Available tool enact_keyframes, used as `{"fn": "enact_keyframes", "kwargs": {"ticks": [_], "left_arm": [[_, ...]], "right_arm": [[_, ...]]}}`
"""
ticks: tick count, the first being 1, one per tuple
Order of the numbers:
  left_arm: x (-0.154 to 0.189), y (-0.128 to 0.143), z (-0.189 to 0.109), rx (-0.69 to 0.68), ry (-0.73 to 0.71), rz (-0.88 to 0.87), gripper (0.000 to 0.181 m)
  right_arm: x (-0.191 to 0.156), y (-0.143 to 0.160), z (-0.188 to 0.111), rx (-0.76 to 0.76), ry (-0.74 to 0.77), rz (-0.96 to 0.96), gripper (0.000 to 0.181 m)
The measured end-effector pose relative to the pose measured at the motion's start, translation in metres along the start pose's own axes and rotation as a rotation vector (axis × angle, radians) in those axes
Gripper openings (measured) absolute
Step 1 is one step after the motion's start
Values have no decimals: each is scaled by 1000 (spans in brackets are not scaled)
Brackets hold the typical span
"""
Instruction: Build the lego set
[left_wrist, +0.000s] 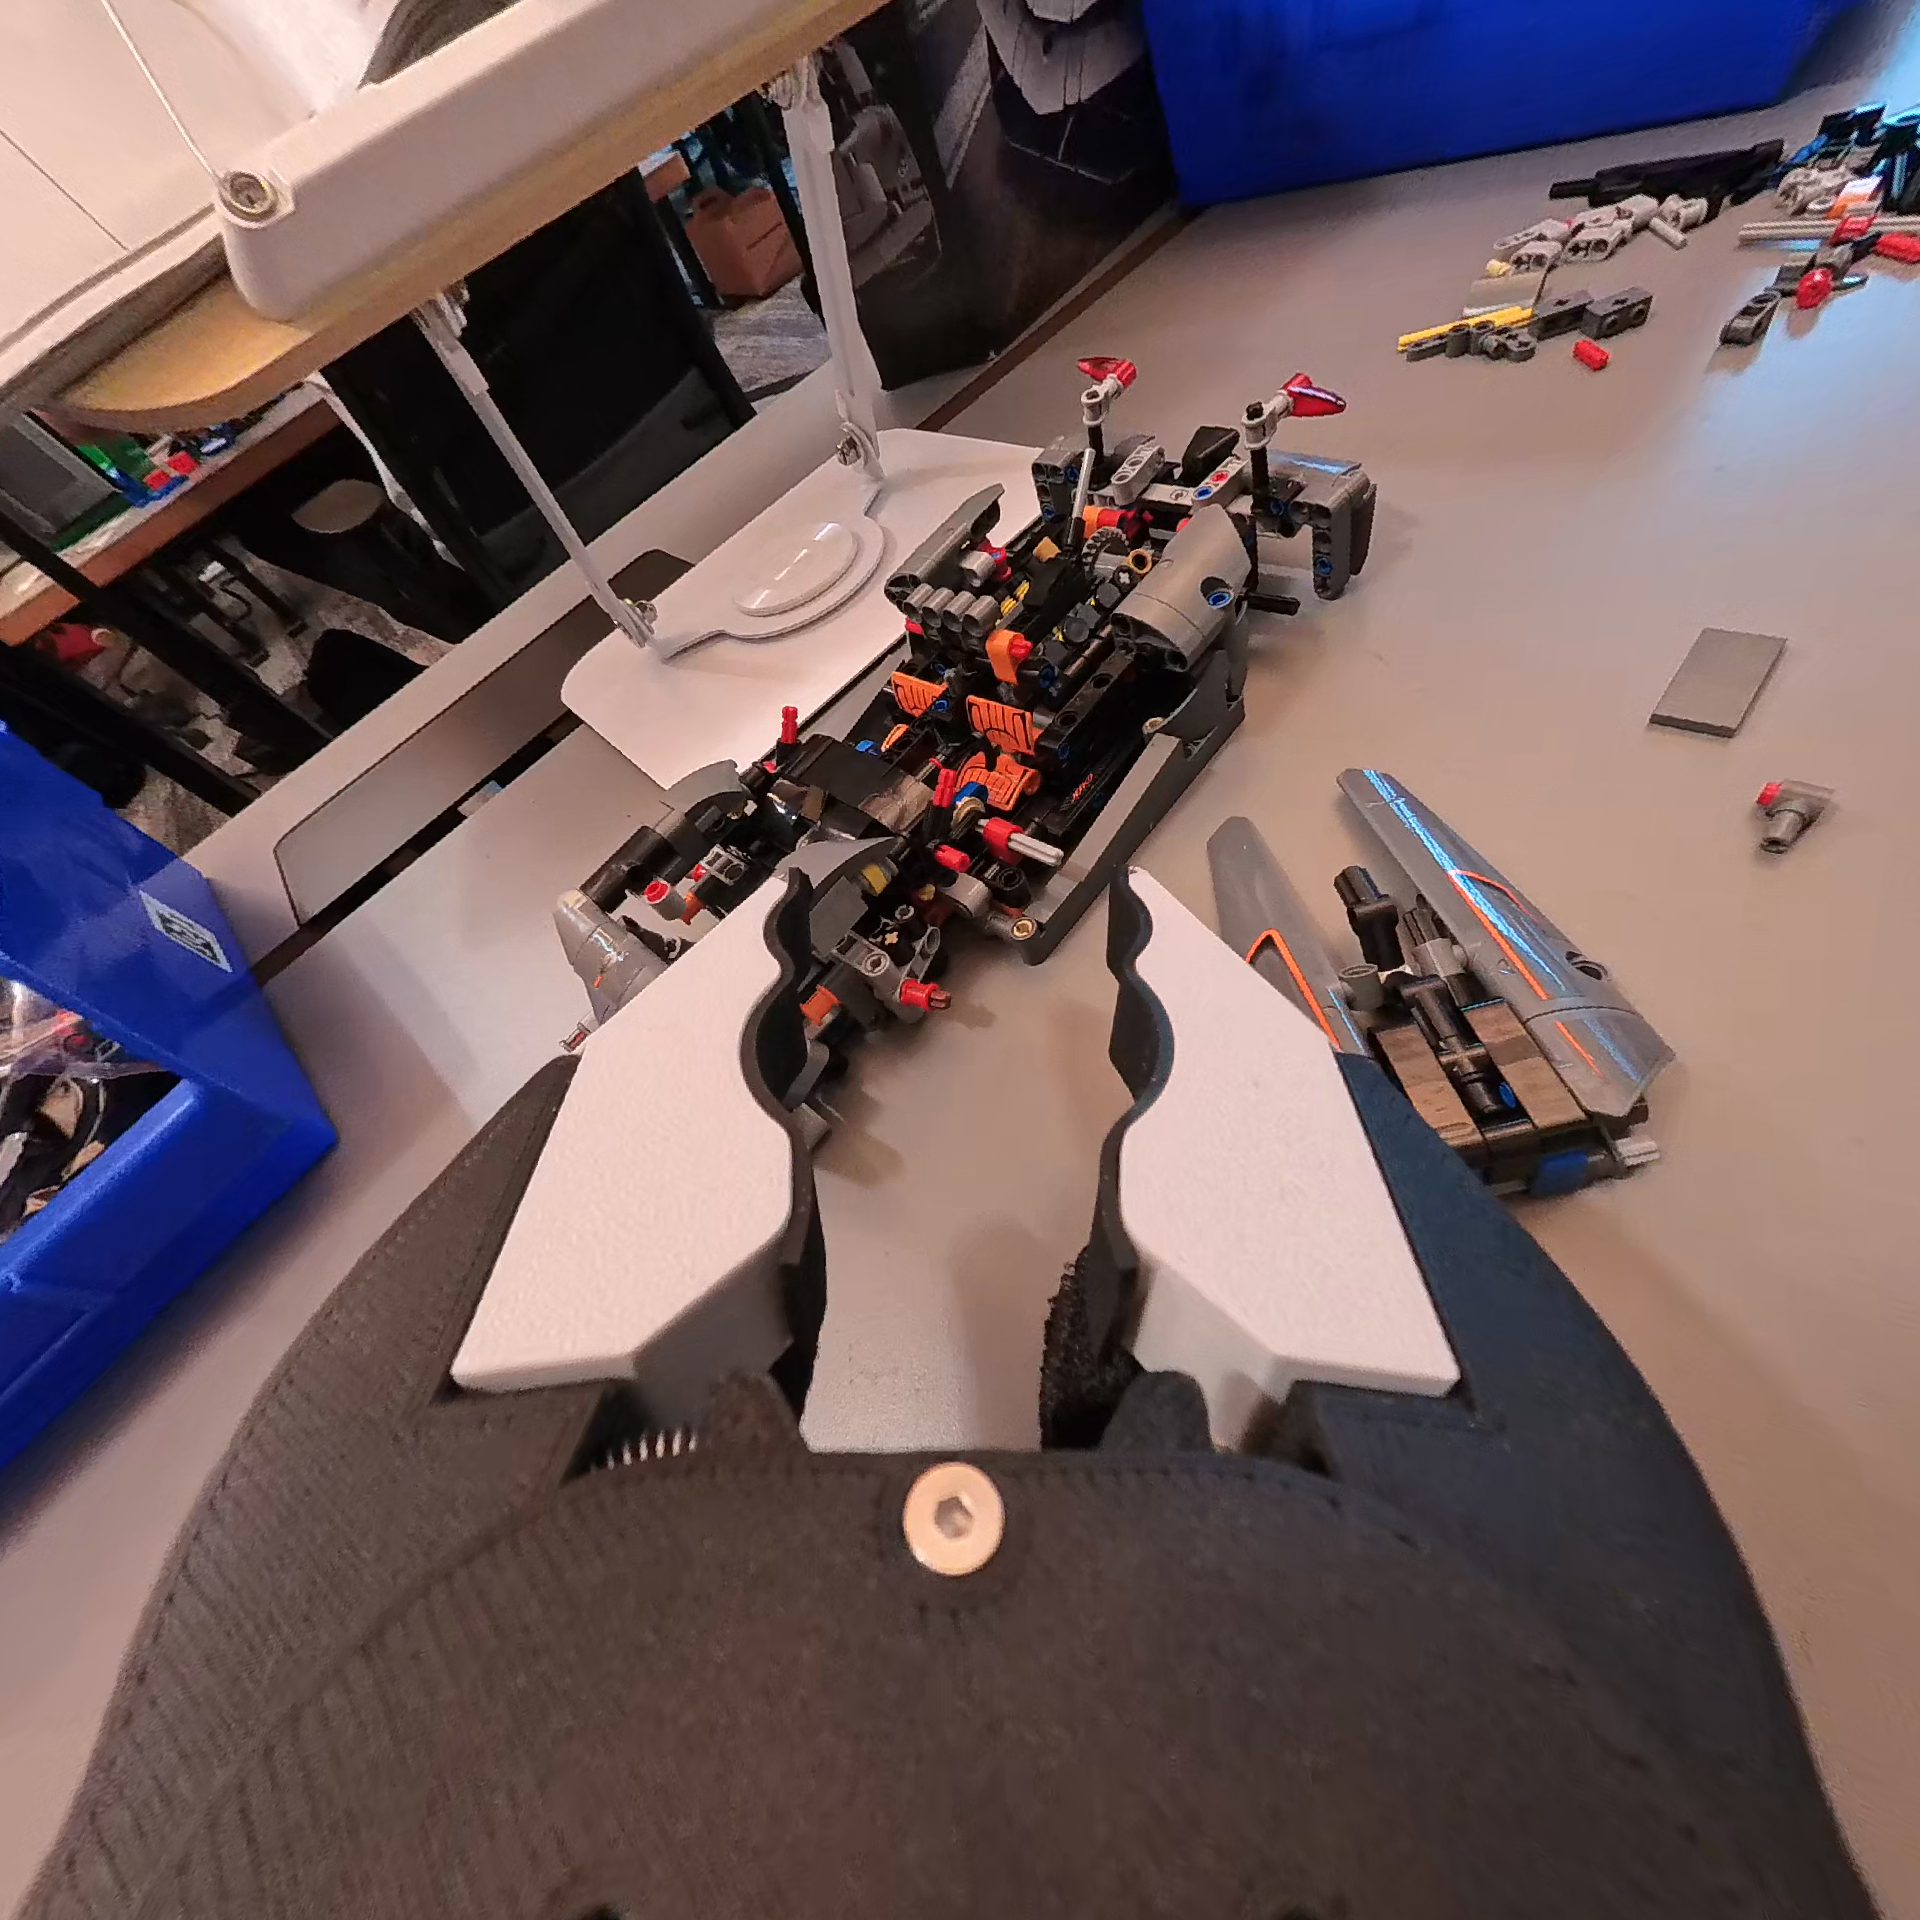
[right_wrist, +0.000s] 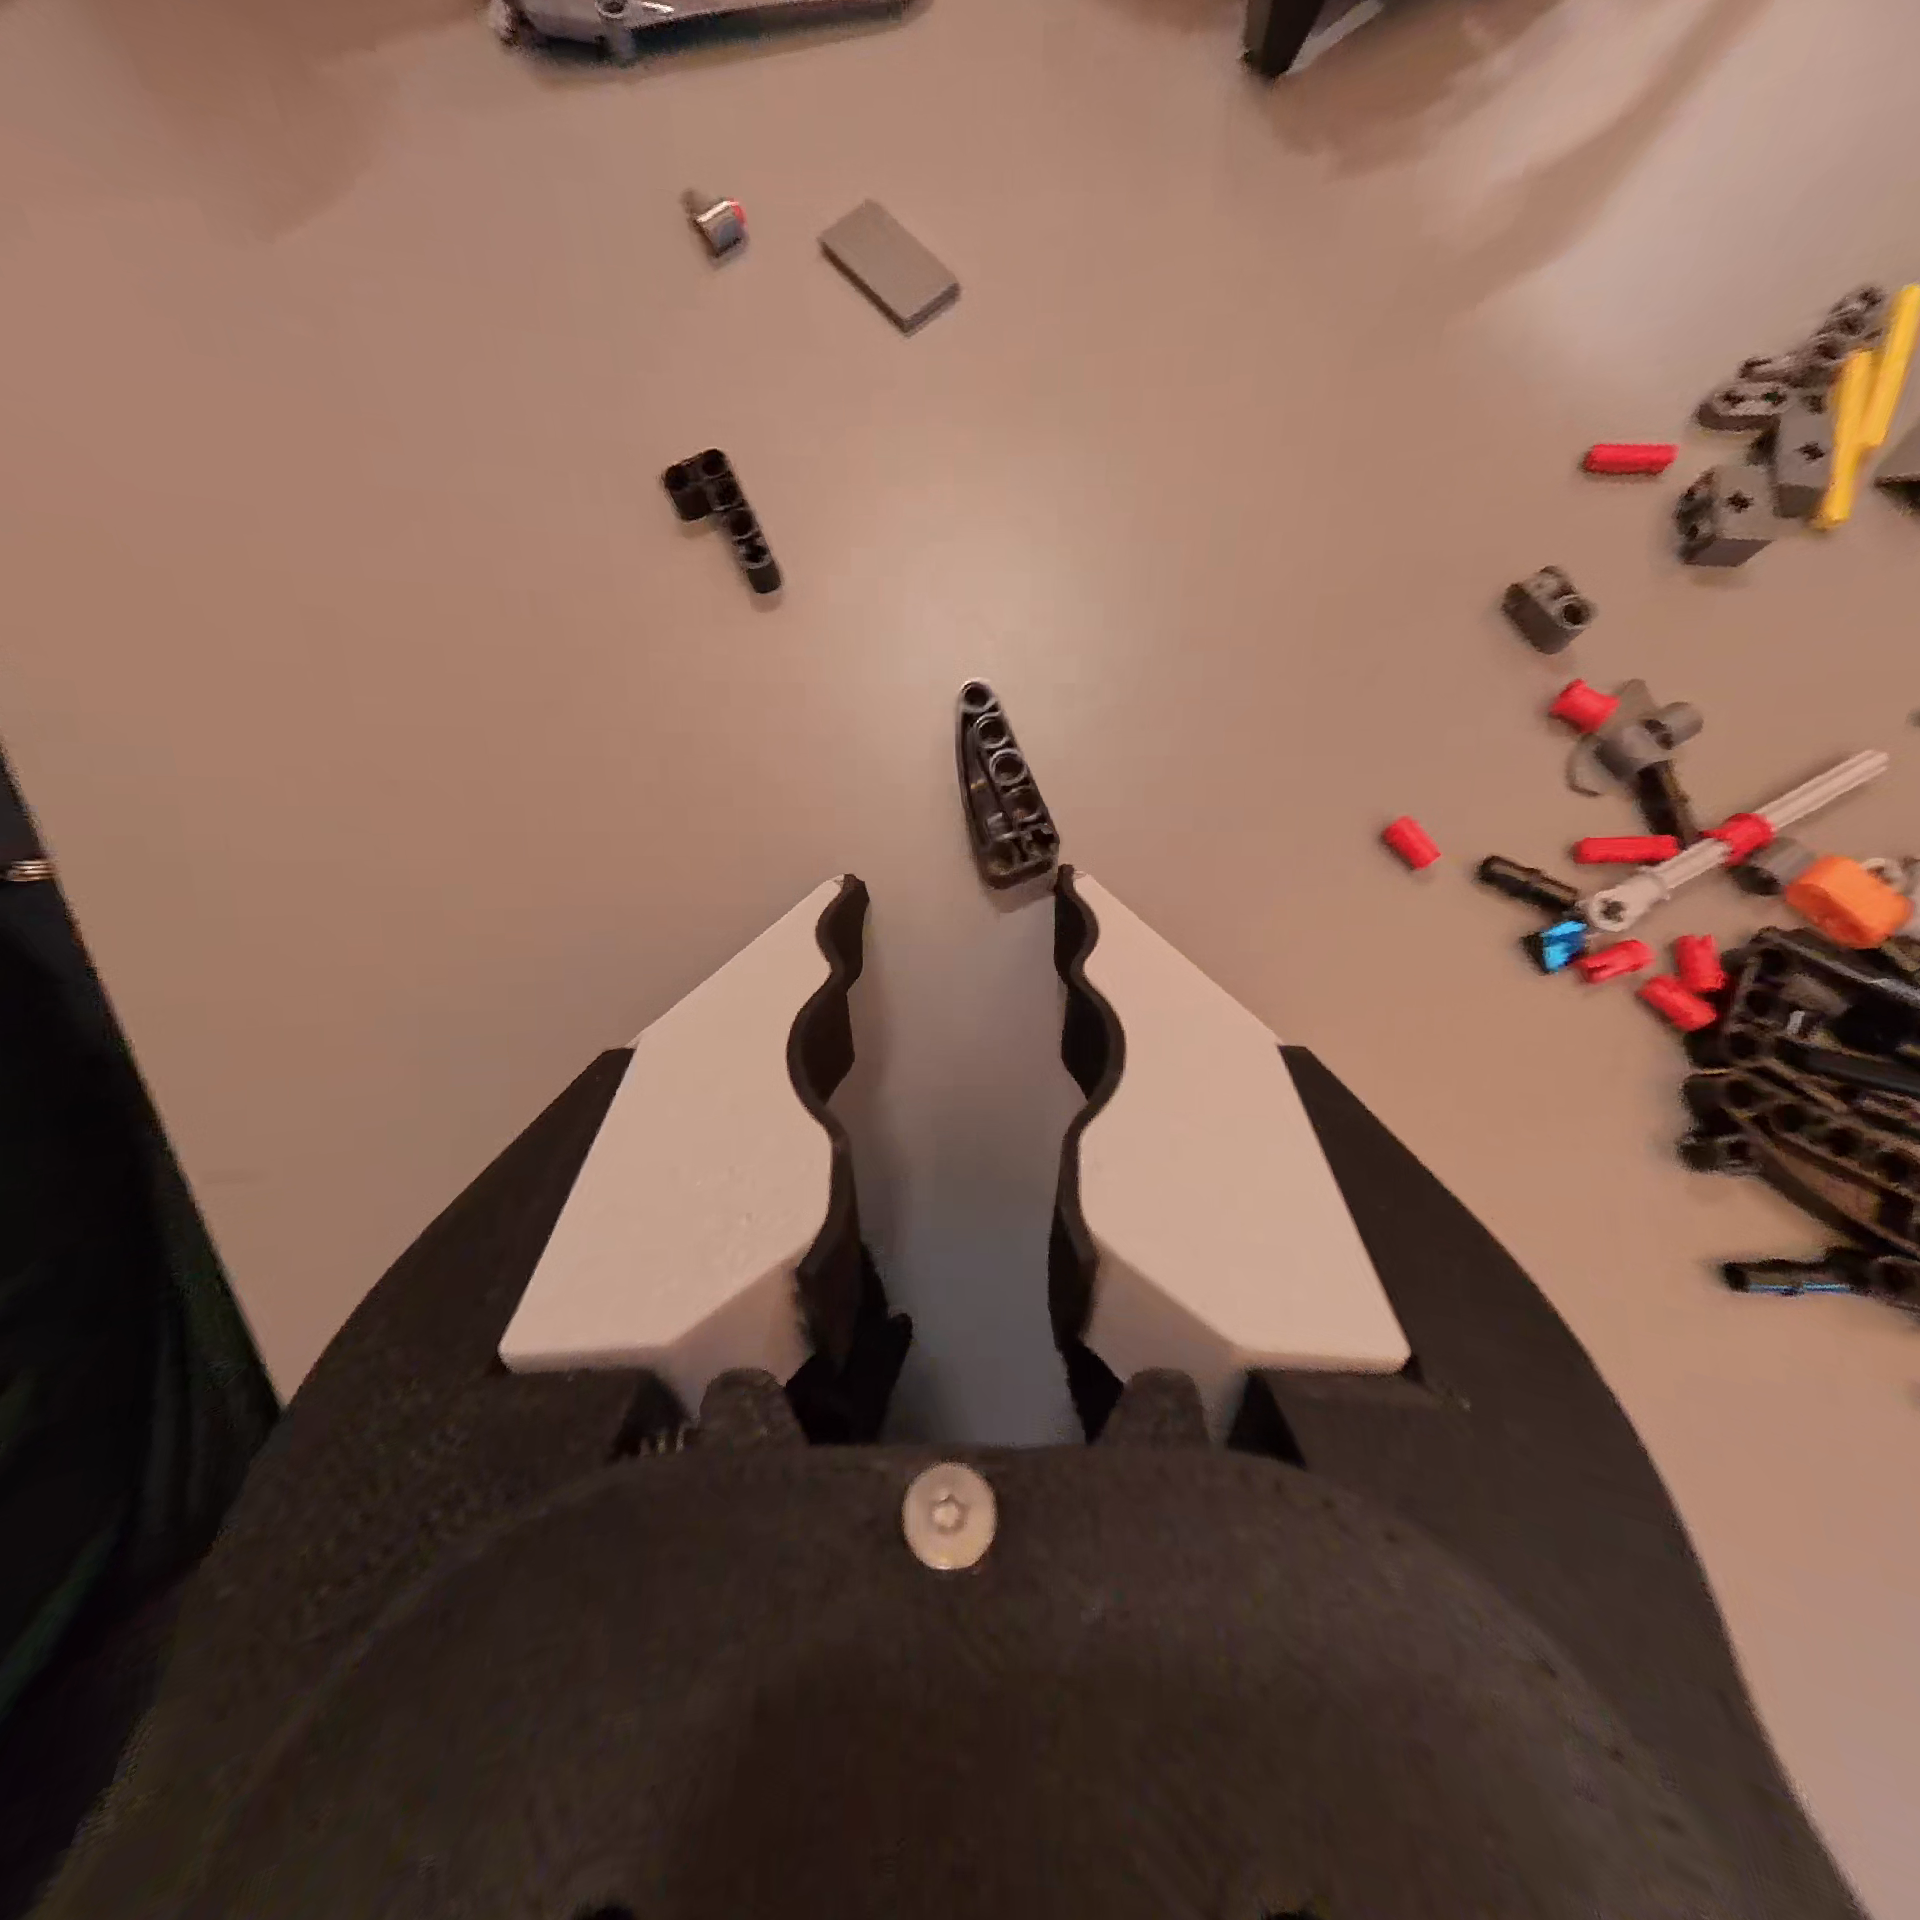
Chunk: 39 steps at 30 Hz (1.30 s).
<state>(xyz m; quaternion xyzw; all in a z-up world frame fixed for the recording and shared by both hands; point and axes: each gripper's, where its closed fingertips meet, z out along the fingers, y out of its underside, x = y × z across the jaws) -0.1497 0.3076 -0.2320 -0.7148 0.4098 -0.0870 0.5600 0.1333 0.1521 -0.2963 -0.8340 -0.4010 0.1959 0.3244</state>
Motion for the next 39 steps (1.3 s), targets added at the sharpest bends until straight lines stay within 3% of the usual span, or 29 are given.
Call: {"fn": "enact_keyframes", "kwargs": {"ticks": [6,15,25,39], "left_arm": [[3,0,2,-4,6,7,56],[0,2,0,-7,-3,-3,56],[1,-1,-1,-4,-2,14,55],[3,-7,-4,10,-2,30,56]], "right_arm": [[-1,9,-9,6,39,23,37],[3,-6,5,17,60,-30,39],[-14,-6,8,-10,-15,-83,33],[-57,-2,9,-37,-33,-52,41]]}}
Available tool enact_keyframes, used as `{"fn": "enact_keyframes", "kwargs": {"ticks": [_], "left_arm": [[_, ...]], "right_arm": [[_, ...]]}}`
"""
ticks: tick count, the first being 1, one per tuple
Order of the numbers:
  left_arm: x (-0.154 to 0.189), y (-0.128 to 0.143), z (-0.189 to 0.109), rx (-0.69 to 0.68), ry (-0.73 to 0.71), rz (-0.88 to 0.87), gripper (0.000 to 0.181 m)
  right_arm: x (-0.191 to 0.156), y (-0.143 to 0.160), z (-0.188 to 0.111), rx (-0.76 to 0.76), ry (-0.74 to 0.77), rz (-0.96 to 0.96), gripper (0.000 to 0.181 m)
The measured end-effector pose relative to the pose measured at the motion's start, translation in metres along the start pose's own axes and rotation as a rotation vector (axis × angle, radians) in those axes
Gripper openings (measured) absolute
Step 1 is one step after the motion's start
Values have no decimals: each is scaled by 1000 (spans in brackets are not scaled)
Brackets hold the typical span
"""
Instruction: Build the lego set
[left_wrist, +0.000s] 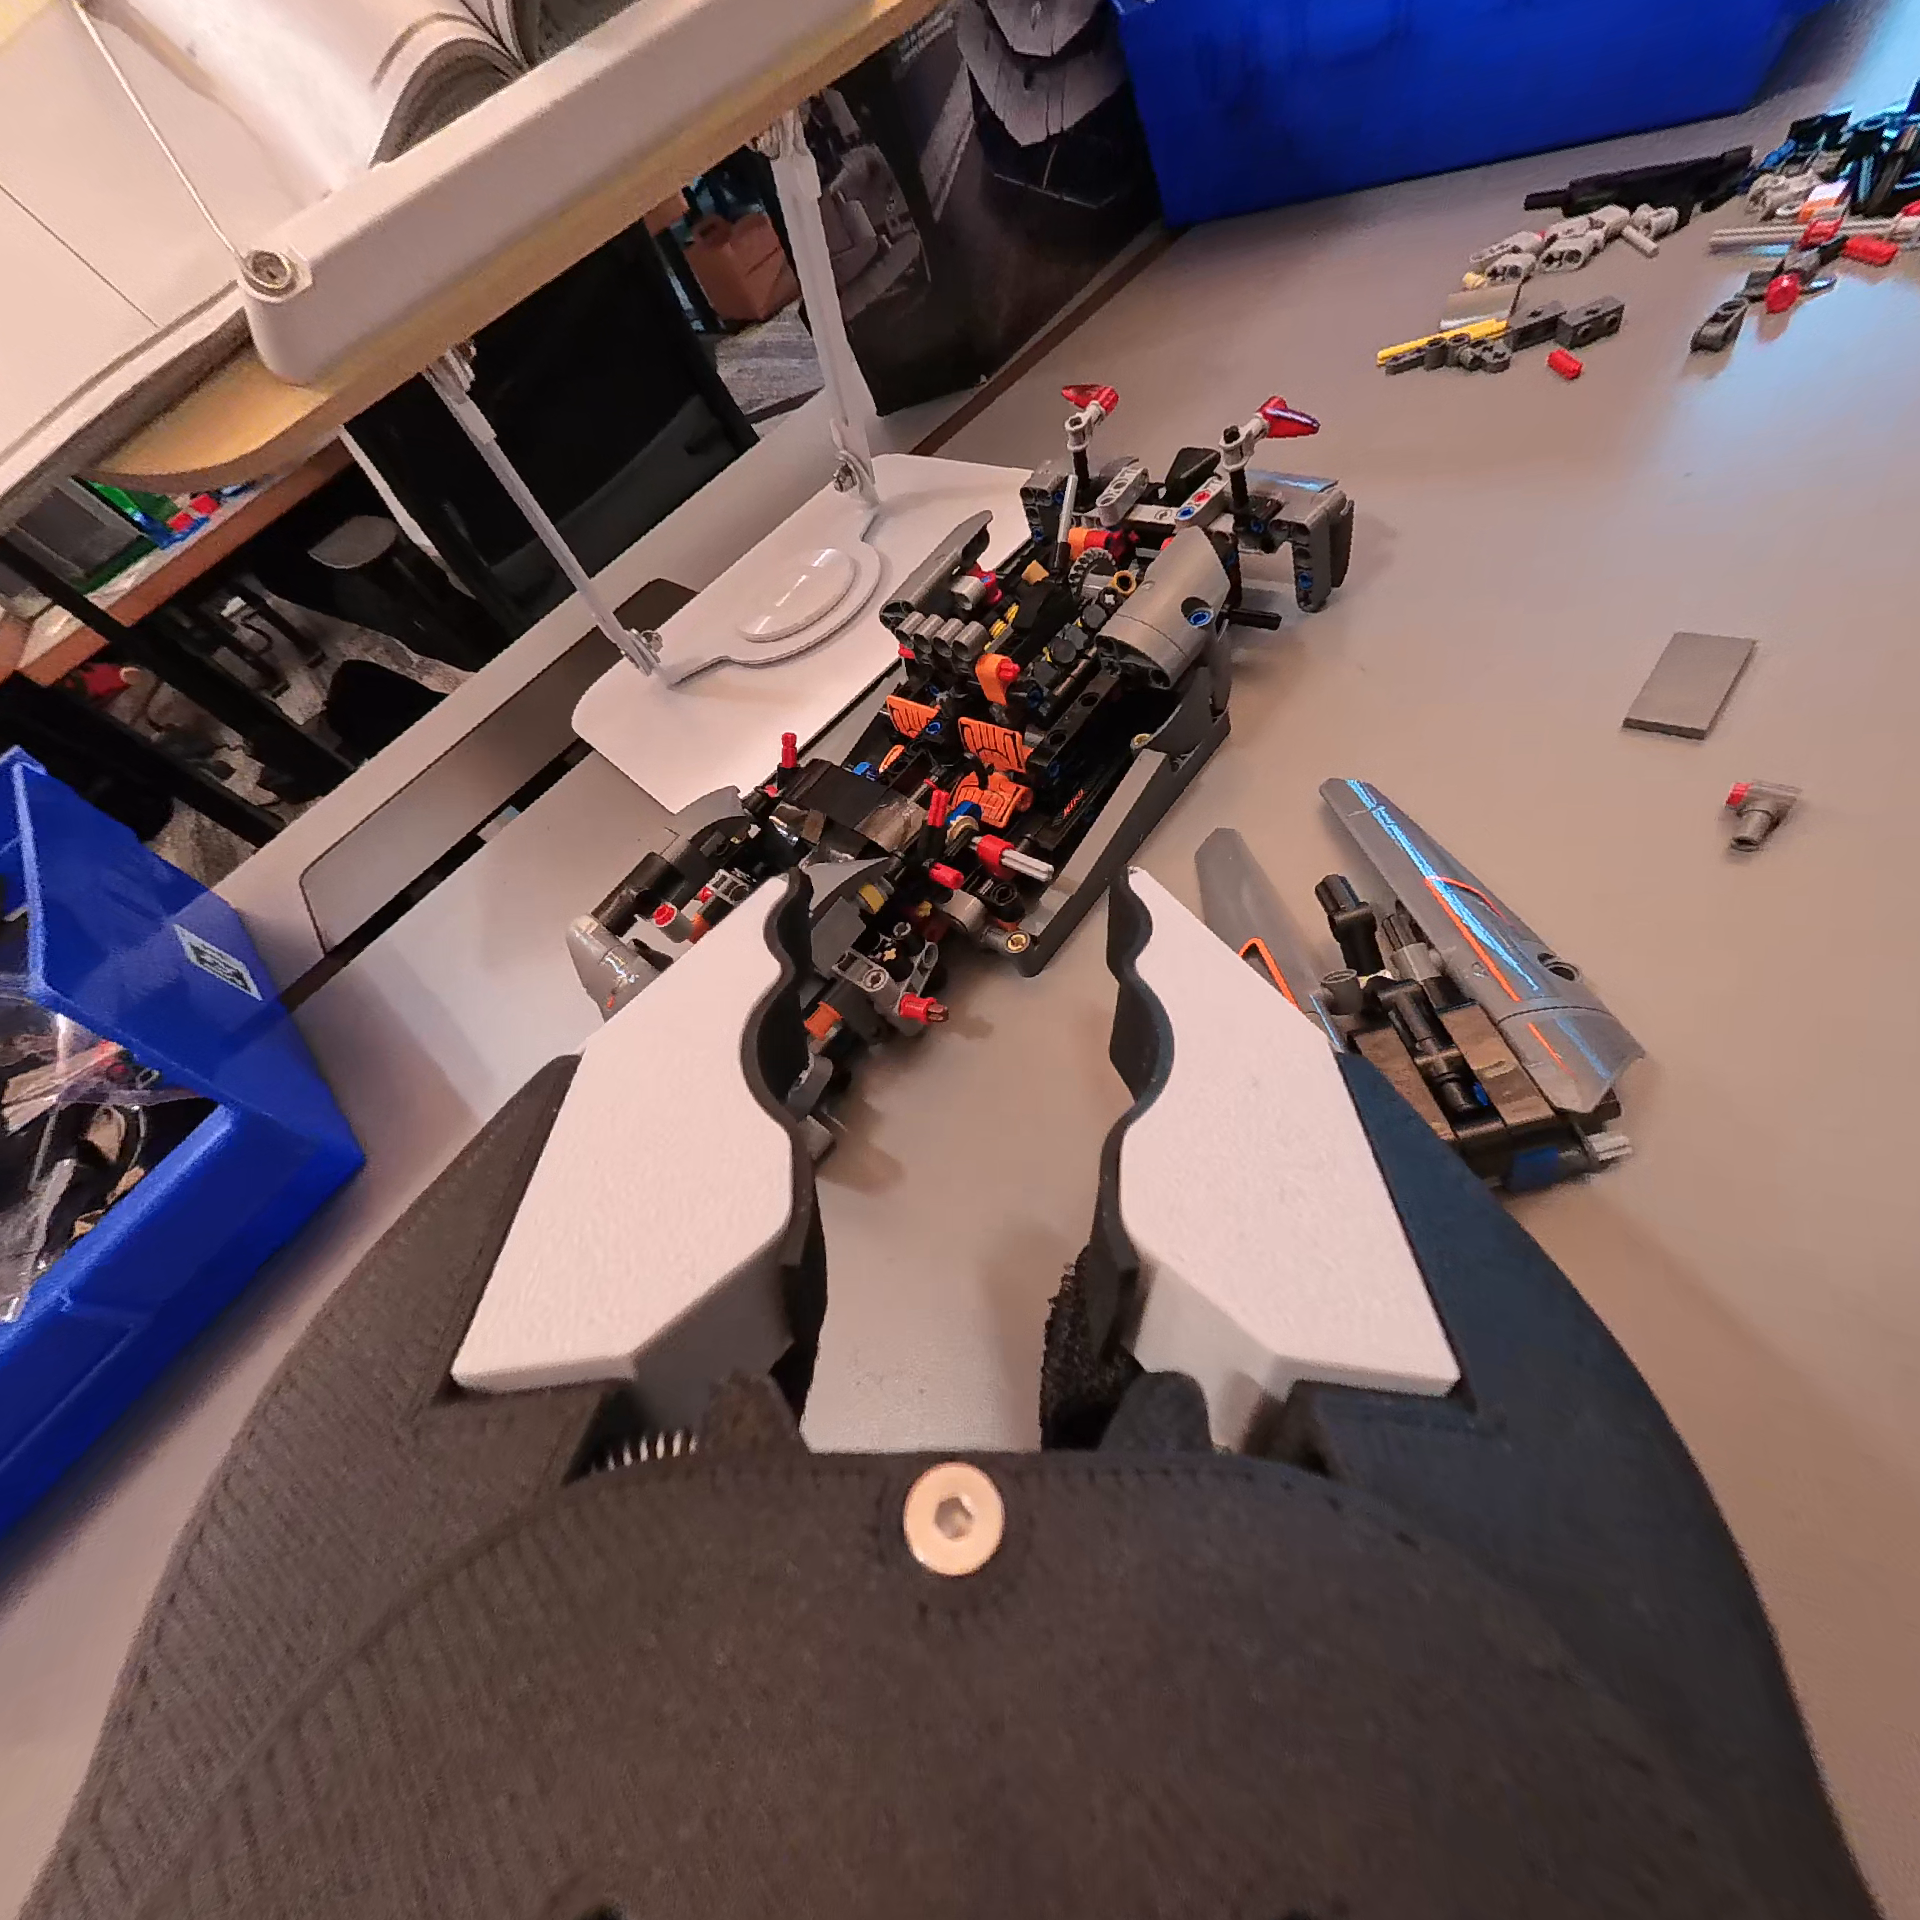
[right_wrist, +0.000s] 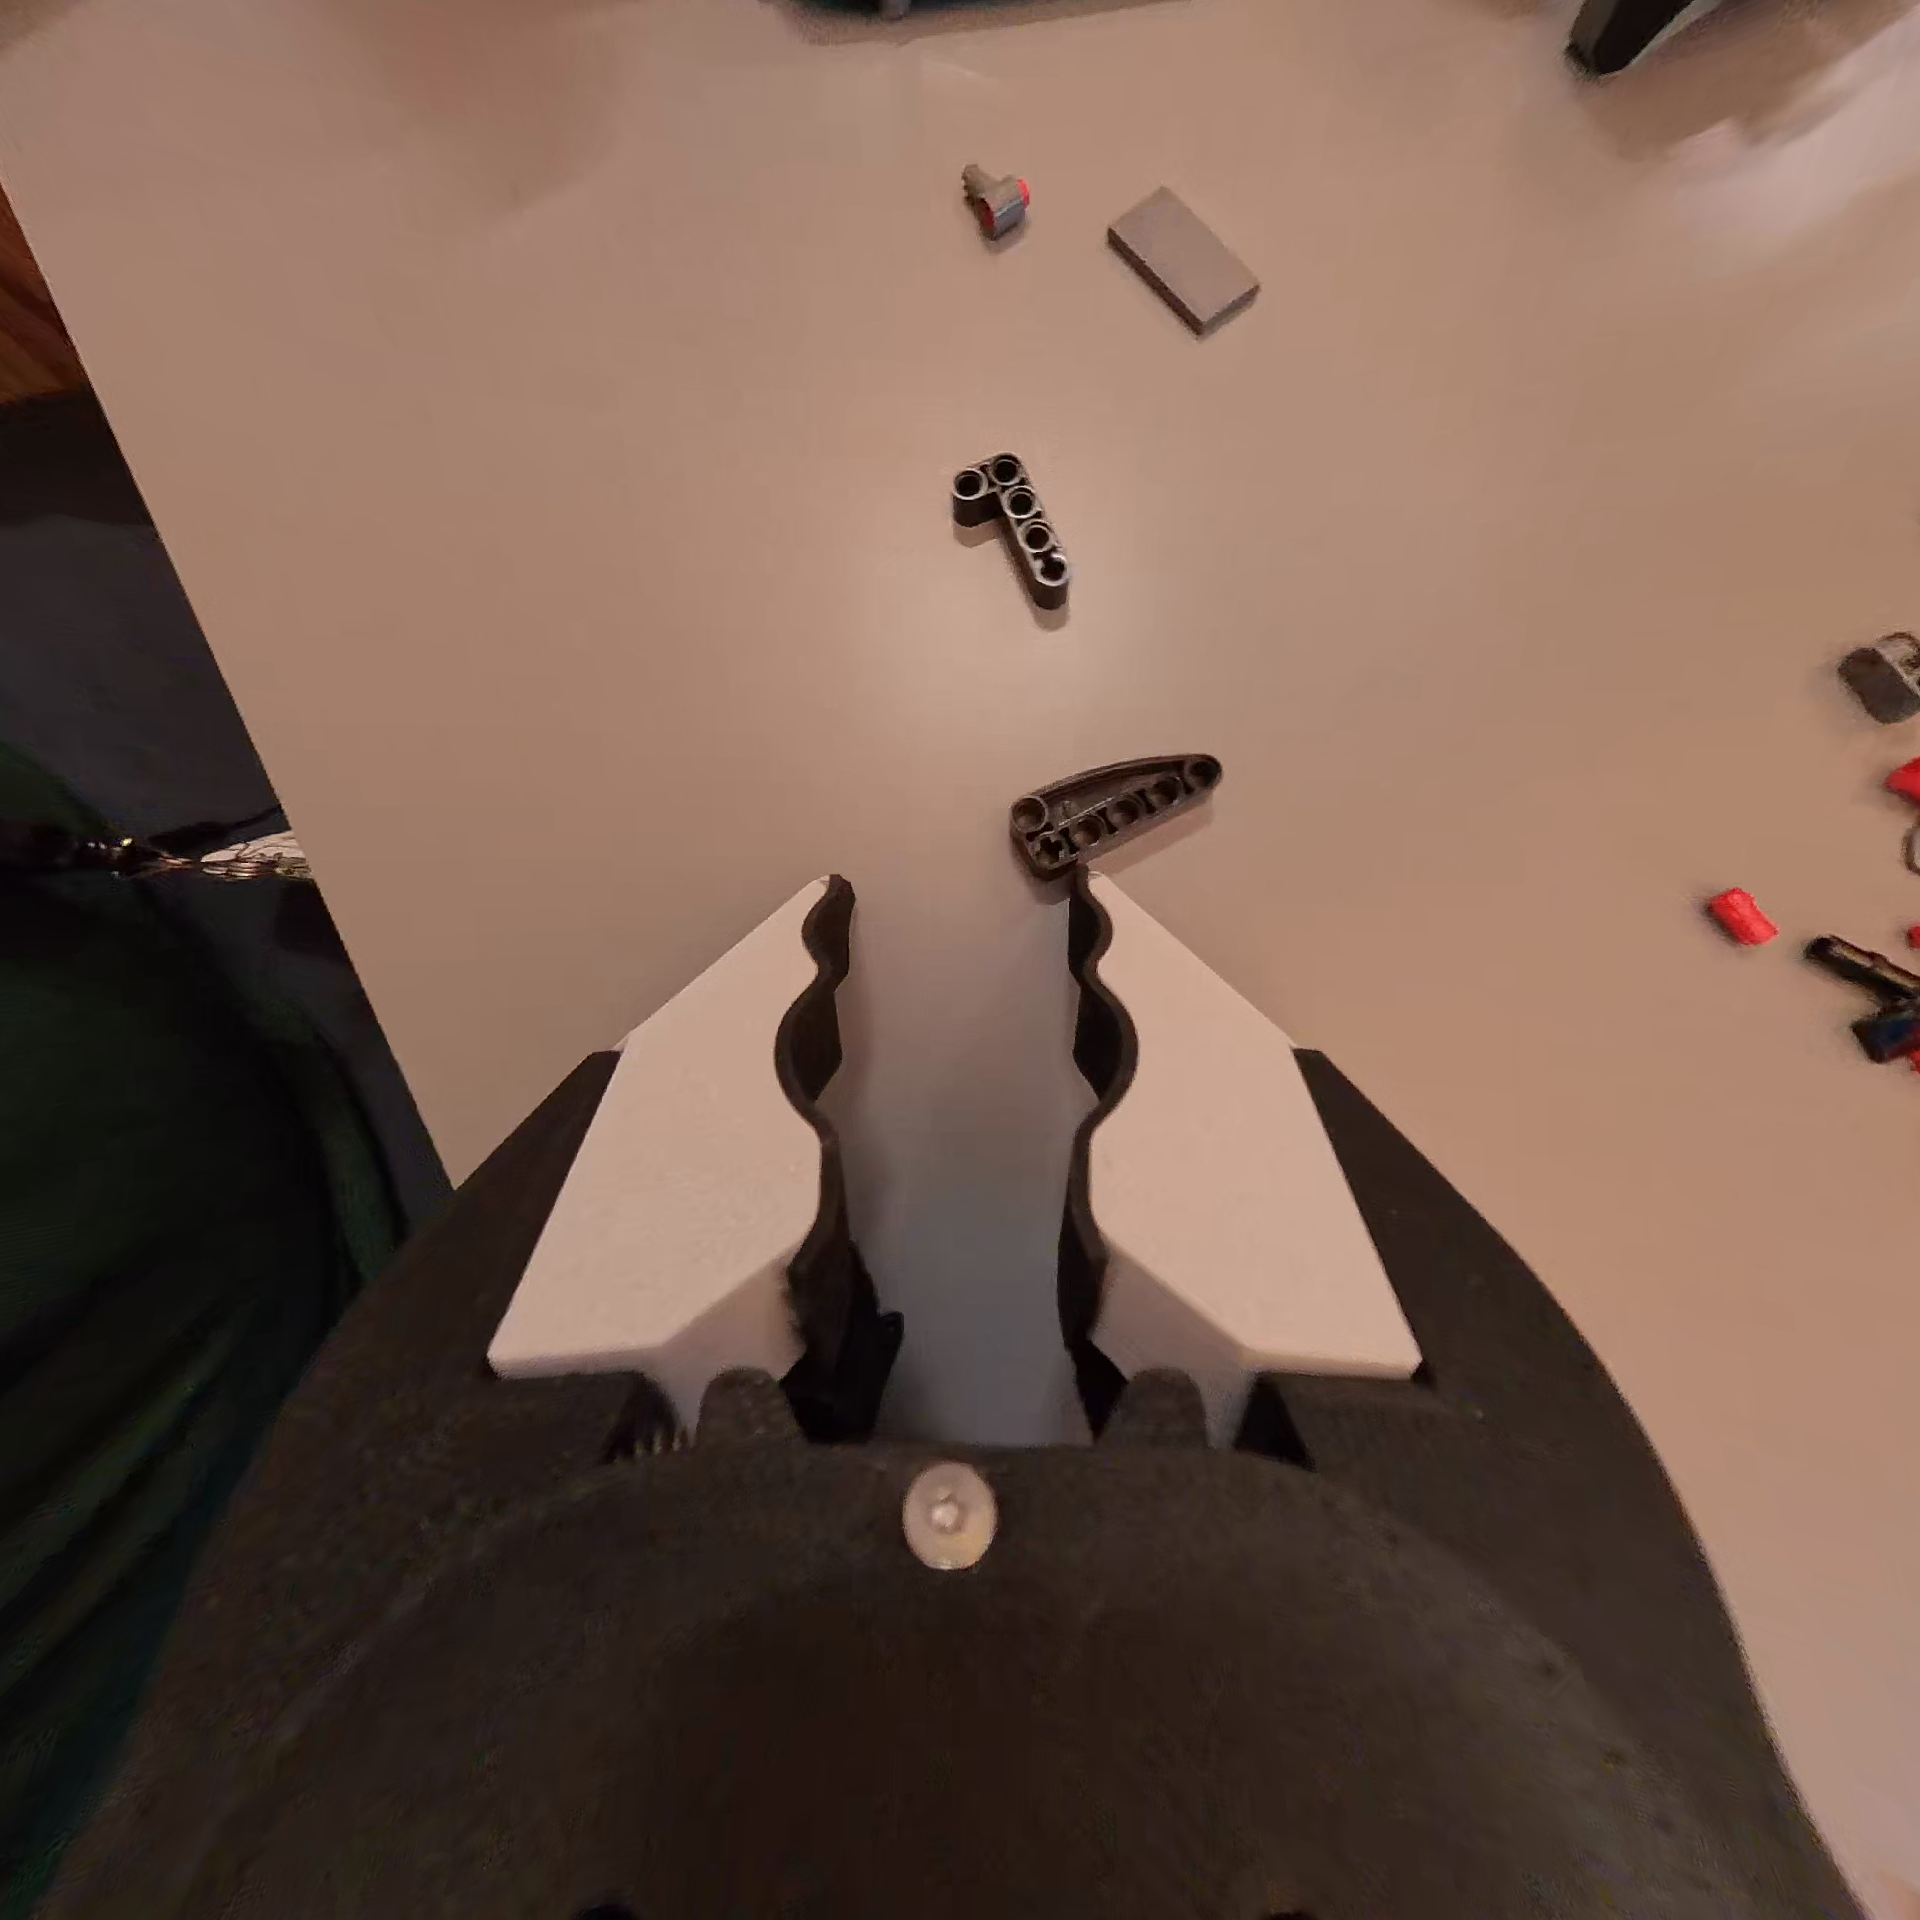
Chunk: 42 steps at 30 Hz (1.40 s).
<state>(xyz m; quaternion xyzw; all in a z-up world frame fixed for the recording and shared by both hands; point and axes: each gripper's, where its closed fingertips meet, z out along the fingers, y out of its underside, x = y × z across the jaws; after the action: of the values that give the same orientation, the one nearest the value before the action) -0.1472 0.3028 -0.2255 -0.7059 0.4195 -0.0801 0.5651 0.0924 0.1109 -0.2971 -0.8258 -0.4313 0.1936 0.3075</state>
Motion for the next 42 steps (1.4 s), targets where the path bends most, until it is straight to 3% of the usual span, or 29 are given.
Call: {"fn": "enact_keyframes", "kwargs": {"ticks": [14,27,33,42], "left_arm": [[-1,0,-1,-1,-3,1,55],[-1,2,-1,-7,-3,3,55],[-6,1,-2,5,-22,-18,55],[-10,2,-2,2,-33,-27,55]], "right_arm": [[-29,-28,13,76,-110,-52,39],[20,-19,5,74,24,-137,51],[30,-27,4,118,47,-136,44],[34,-22,7,126,56,-105,49]]}}
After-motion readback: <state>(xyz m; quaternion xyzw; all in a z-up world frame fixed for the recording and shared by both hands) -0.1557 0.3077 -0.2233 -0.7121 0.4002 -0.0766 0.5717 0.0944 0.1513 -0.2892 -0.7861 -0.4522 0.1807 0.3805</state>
